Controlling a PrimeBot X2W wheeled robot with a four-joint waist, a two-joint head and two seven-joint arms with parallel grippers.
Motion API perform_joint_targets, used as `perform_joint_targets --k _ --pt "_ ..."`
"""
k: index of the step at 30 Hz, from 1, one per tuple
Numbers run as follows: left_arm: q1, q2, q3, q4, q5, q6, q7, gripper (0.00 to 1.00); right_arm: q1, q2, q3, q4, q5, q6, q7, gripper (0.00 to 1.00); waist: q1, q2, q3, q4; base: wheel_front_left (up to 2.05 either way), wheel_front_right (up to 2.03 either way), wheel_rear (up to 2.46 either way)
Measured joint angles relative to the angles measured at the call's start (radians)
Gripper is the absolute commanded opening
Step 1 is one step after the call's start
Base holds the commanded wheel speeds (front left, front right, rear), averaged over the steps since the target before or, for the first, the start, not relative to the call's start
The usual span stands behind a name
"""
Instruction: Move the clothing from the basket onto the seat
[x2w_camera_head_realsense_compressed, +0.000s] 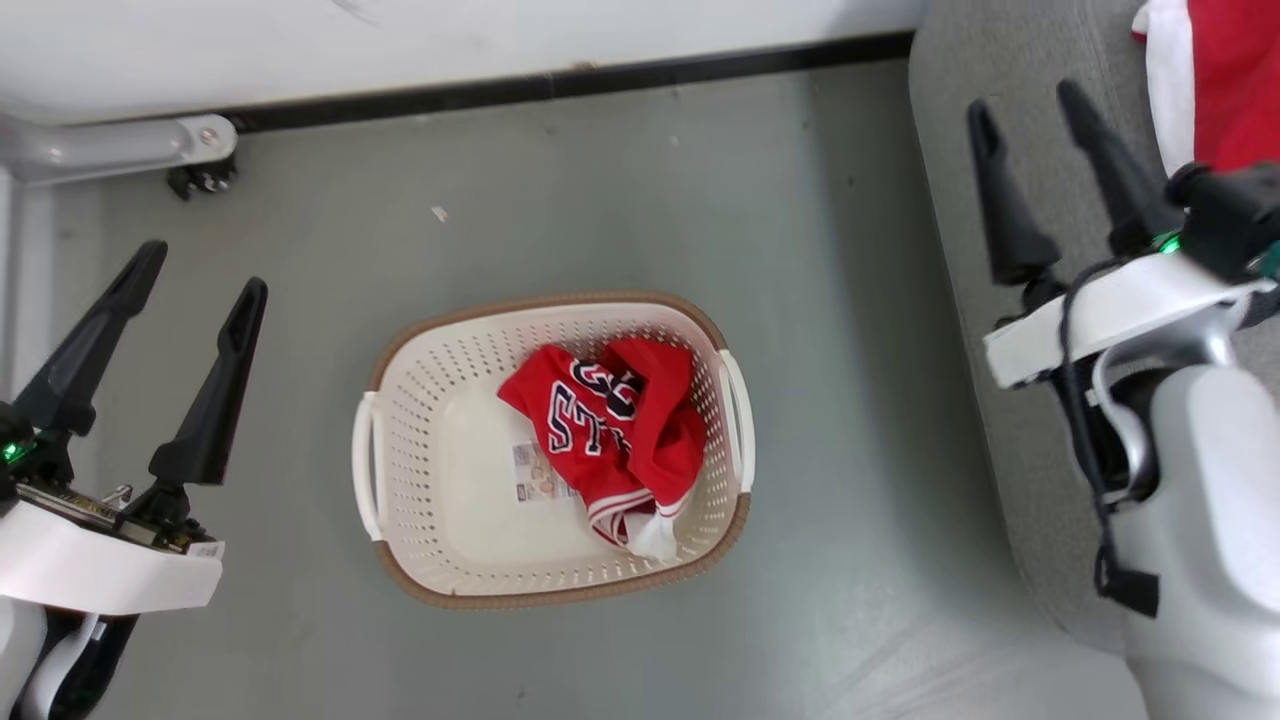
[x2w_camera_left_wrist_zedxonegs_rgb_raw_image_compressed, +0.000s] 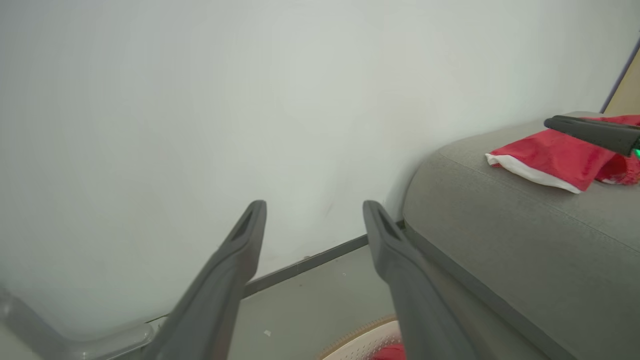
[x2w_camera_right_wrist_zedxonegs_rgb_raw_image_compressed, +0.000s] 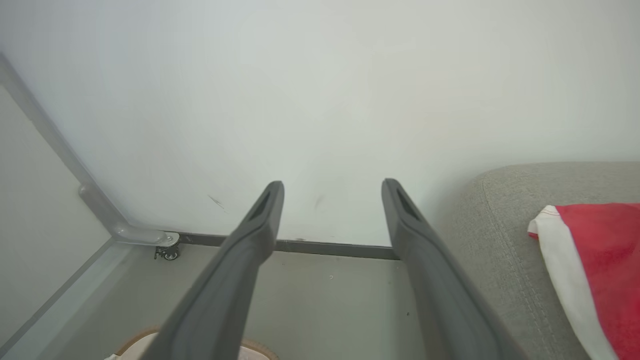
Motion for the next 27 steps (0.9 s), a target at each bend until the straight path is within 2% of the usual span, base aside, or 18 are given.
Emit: perform_joint_targets --k 7,12,19,27 --pt "0.035 -0.051 0.021 0.055 -0.026 0.018 -0.003 1.00 0.029 -0.005 0.086 0.026 -0.043 0.000 -0.068 1.00 -0.0001 0.0000 -0.065 0.035 0.00 0.00 0.00" --pt "0.057 -0.085 0.044 0.091 -0.034 0.027 -0.003 1.00 0.052 -0.006 0.111 0.031 -0.058 0.000 -0.127 1.00 0.0000 0.0000 -0.113 0.057 0.00 0.00 0.00" --pt "0.105 -0.130 0.065 0.132 -0.032 0.027 -0.003 1.00 0.130 -0.007 0.091 0.051 -0.082 0.000 -0.186 1.00 -0.0001 0.0000 -0.186 0.085 0.00 0.00 0.00" --pt "0.149 -0.189 0.119 0.154 0.005 0.027 -0.003 1.00 0.234 -0.006 0.011 0.028 -0.083 0.000 -0.195 1.00 -0.0001 0.0000 -0.253 0.106 0.00 0.00 0.00"
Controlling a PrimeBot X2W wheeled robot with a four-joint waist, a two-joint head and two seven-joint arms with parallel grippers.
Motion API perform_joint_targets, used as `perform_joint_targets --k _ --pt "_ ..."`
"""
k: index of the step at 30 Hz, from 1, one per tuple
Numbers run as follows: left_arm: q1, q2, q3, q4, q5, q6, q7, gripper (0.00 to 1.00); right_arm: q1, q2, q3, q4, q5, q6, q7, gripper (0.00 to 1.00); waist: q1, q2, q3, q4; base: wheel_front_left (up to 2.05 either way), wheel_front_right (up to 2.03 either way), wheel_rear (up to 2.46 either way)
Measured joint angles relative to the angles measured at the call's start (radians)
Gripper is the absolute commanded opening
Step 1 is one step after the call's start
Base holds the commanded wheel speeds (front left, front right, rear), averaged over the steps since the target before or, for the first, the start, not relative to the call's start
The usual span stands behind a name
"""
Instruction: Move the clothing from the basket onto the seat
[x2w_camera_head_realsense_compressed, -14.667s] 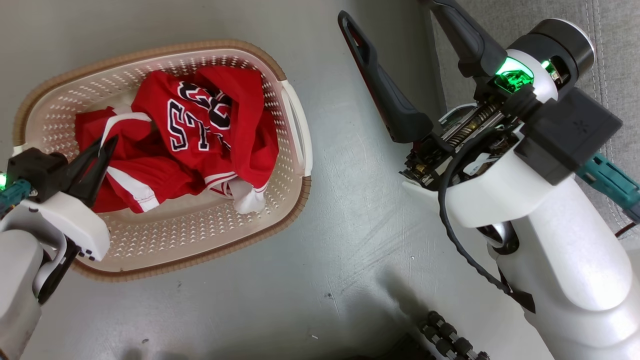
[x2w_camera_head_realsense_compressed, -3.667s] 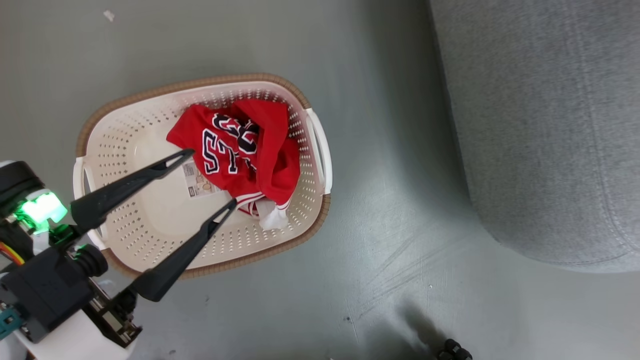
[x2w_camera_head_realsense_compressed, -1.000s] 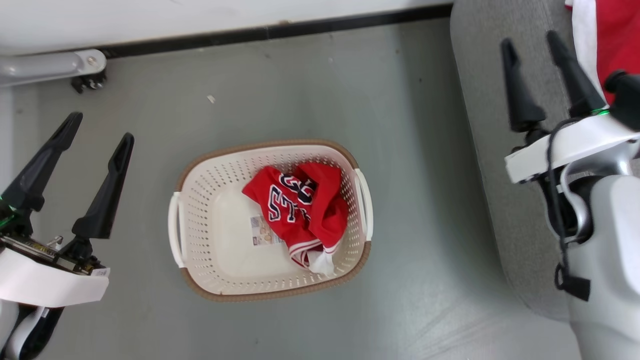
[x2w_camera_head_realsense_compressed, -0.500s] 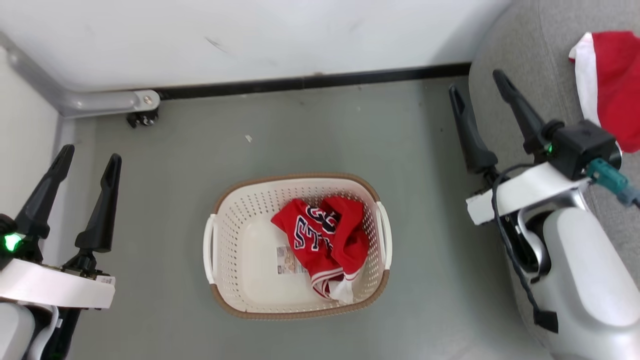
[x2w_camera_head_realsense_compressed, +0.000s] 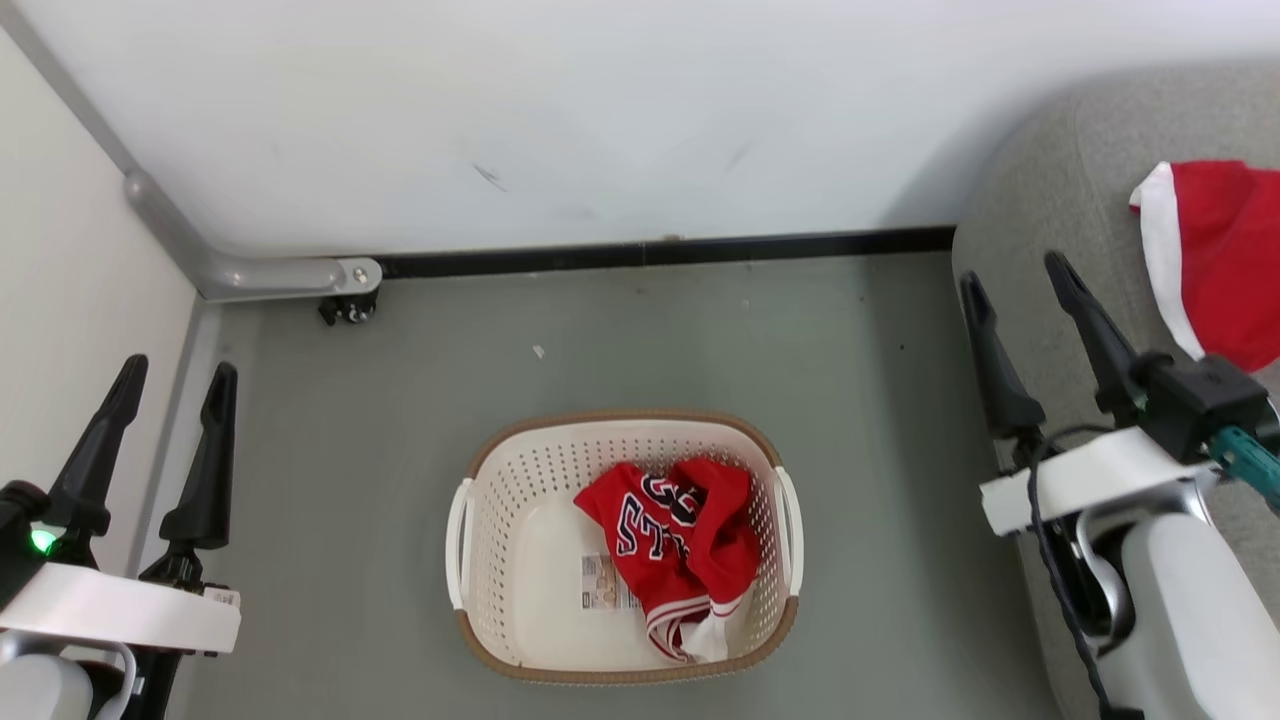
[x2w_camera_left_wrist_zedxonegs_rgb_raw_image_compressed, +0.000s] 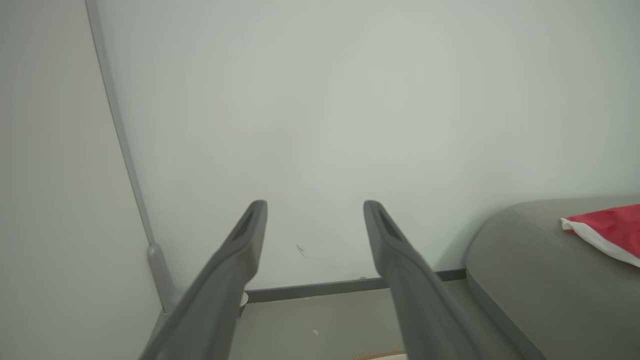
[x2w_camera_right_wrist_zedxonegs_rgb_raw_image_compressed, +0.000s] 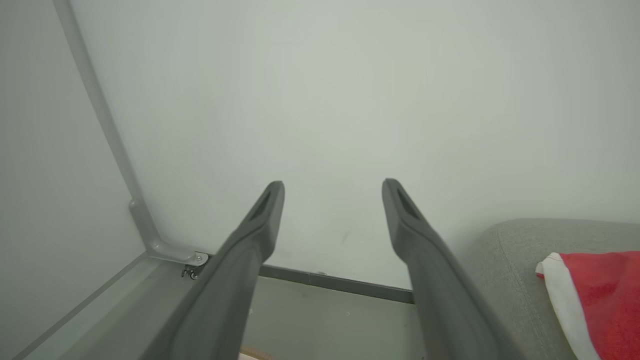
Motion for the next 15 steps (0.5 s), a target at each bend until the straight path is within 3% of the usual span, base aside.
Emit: perform_joint_targets --k 11,15 --pt "0.074 -0.048 0.028 0.028 0.061 -0.012 0.000 1.00 0.110 0.006 -0.077 -0.066 0.012 0.000 0.000 1.00 0.0000 0.0000 -0.074 0.017 0.00 0.00 0.00" --pt "0.112 -0.053 0.016 0.050 0.100 -0.038 0.000 1.00 0.160 0.010 -0.087 -0.085 0.028 0.000 0.000 1.00 0.0000 0.0000 -0.100 0.020 0.00 0.00 0.00"
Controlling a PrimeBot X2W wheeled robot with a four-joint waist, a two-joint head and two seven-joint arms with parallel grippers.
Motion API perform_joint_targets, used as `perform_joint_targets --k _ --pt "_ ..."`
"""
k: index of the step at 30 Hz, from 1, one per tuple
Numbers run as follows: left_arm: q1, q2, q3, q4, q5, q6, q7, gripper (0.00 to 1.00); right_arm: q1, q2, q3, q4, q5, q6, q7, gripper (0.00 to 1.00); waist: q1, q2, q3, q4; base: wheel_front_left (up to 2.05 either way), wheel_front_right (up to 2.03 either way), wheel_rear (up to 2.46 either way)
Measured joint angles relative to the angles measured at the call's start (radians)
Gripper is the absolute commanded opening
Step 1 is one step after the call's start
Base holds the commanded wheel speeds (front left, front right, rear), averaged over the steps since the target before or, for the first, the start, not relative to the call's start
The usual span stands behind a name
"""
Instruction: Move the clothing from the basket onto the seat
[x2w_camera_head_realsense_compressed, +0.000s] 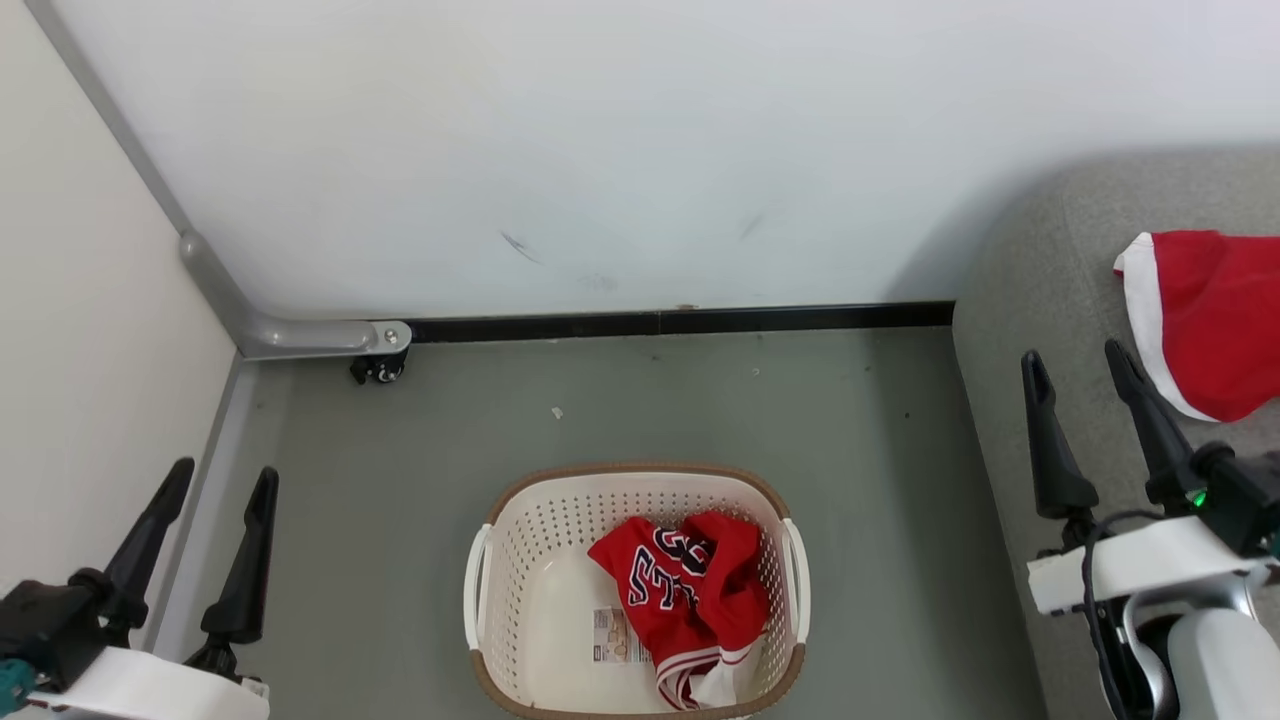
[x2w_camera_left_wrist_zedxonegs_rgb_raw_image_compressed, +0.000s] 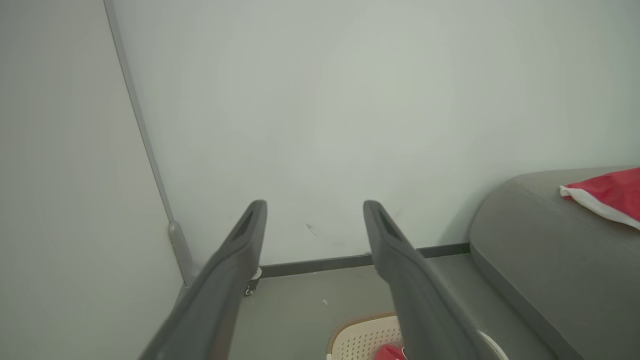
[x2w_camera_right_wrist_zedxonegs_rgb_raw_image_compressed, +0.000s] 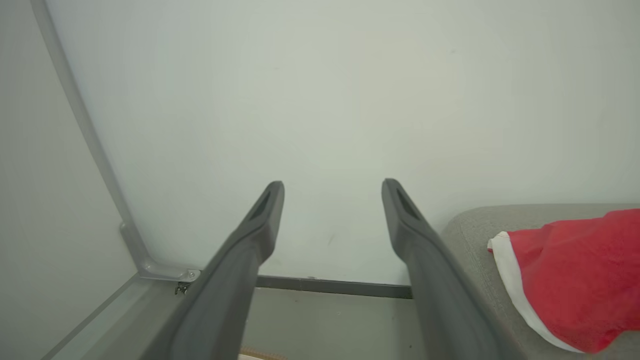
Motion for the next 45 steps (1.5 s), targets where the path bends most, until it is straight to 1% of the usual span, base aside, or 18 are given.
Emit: perform_joint_targets --k 6,12,17,27,34,45 --pt "0.033 -0.017 0.008 0.020 0.034 -0.009 0.000 1.00 0.073 0.002 -0.004 -0.040 0.012 0.000 0.000 1.00 0.0000 0.0000 -0.036 0.001 0.00 0.00 0.00" --pt "0.071 -0.047 0.015 0.025 0.067 -0.018 0.000 1.00 0.137 0.003 -0.023 -0.057 0.028 0.000 0.000 1.00 0.0000 0.0000 -0.069 -0.002 0.00 0.00 0.00" --pt "0.097 -0.072 0.018 0.027 0.087 -0.026 0.000 1.00 0.169 0.005 -0.024 -0.071 0.042 0.000 0.000 1.00 0.0000 0.0000 -0.092 -0.006 0.00 0.00 0.00" --pt "0.141 -0.105 0.035 0.039 0.118 -0.035 0.000 1.00 0.230 0.006 -0.019 -0.087 0.042 0.000 0.000 1.00 0.0000 0.0000 -0.129 -0.014 0.00 0.00 0.00" --pt "0.166 -0.115 0.046 0.041 0.138 -0.036 0.000 1.00 0.254 0.007 -0.019 -0.107 0.043 0.000 0.000 1.00 0.0000 0.0000 -0.140 -0.013 0.00 0.00 0.00" --pt "0.172 -0.135 0.066 0.033 0.156 -0.053 0.000 1.00 0.269 0.007 -0.009 -0.123 0.051 0.000 0.000 1.00 0.0000 0.0000 -0.133 -0.006 0.00 0.00 0.00"
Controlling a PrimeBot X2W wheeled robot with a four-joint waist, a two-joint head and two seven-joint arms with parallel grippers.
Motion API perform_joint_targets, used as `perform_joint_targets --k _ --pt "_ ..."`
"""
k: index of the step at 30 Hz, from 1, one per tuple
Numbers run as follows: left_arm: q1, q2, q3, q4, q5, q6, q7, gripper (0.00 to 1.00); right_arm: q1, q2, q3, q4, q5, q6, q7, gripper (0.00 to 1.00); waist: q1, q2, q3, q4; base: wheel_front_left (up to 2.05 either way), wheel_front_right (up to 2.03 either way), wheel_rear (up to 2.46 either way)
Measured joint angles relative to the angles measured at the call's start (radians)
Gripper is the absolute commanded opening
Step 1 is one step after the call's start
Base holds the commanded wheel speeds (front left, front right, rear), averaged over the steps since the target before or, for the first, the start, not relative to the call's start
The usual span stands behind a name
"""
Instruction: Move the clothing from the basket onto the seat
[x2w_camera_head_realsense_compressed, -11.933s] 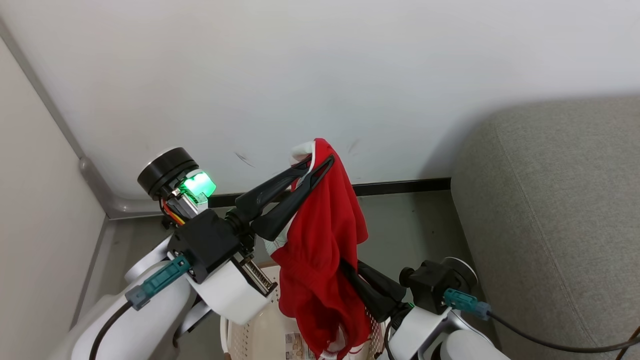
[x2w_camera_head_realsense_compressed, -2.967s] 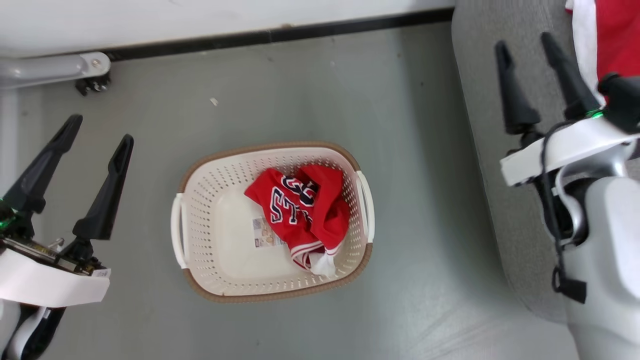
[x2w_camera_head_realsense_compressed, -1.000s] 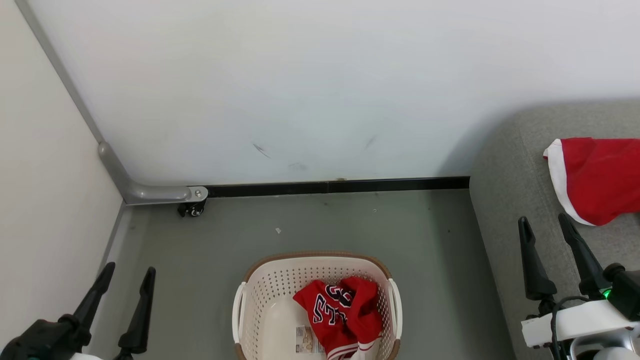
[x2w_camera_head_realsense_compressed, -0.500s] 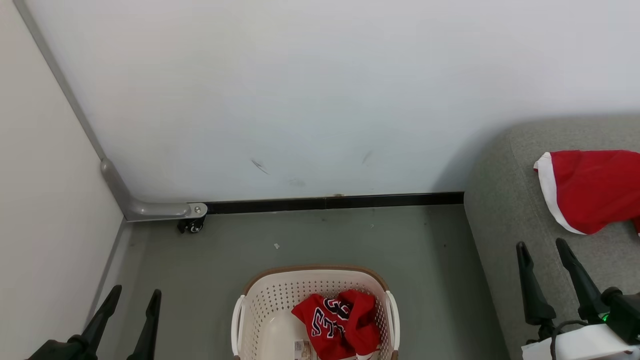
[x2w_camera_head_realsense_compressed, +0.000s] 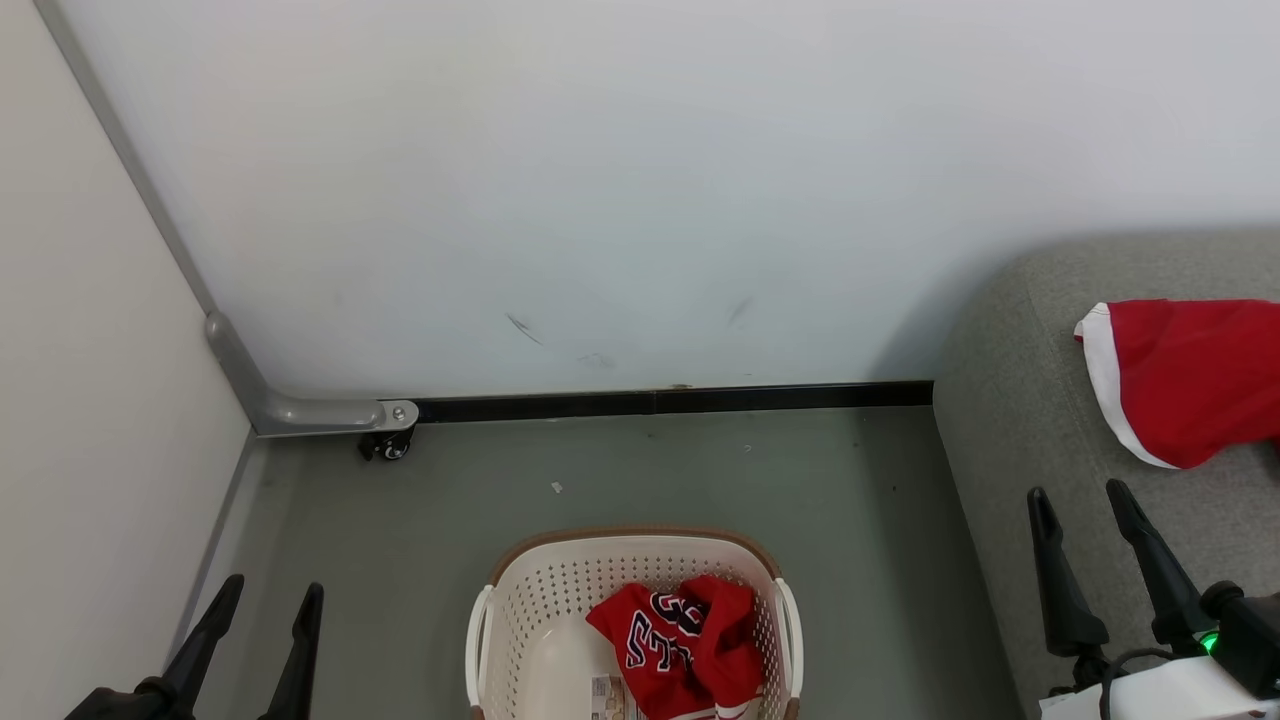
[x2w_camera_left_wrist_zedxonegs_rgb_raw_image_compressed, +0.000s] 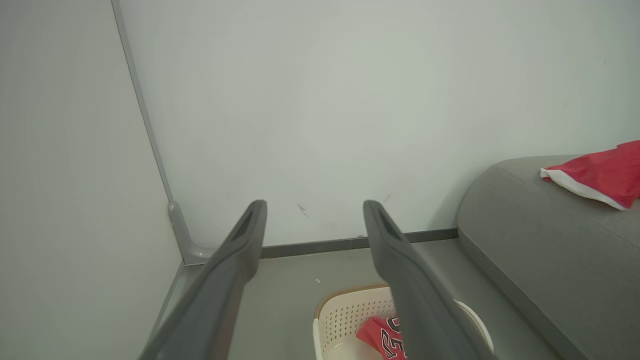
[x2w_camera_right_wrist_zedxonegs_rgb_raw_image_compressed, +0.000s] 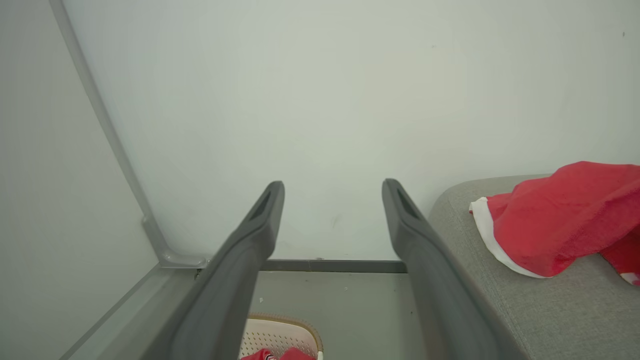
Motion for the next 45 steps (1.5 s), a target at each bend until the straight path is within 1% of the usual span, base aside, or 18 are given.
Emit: perform_joint_targets --k 8,9,16,30,45 --pt "0.003 -0.008 0.009 -0.003 0.009 -0.009 0.000 1.00 0.005 0.000 0.003 -0.016 0.001 0.000 0.000 1.00 0.0000 0.0000 0.010 0.003 0.00 0.00 0.00" --pt "0.004 -0.008 0.009 -0.003 0.009 -0.017 0.000 1.00 0.010 0.000 0.002 -0.018 0.001 0.000 0.000 1.00 0.0000 0.0000 0.011 0.003 0.00 0.00 0.00" --pt "0.009 -0.009 0.000 0.002 0.016 -0.035 0.000 1.00 0.017 0.001 -0.021 -0.023 0.001 0.000 0.000 1.00 0.0000 0.0000 0.020 -0.002 0.00 0.00 0.00" --pt "-0.006 -0.006 -0.079 0.042 0.016 -0.070 0.000 1.00 0.039 0.003 -0.084 -0.063 0.020 0.000 0.000 1.00 0.0000 0.0000 0.046 -0.036 0.00 0.00 0.00" --pt "-0.051 0.008 -0.187 0.096 0.014 -0.078 0.000 1.00 0.061 0.003 -0.086 -0.098 0.033 0.000 0.000 1.00 0.0001 0.0000 0.088 -0.089 0.00 0.00 0.00"
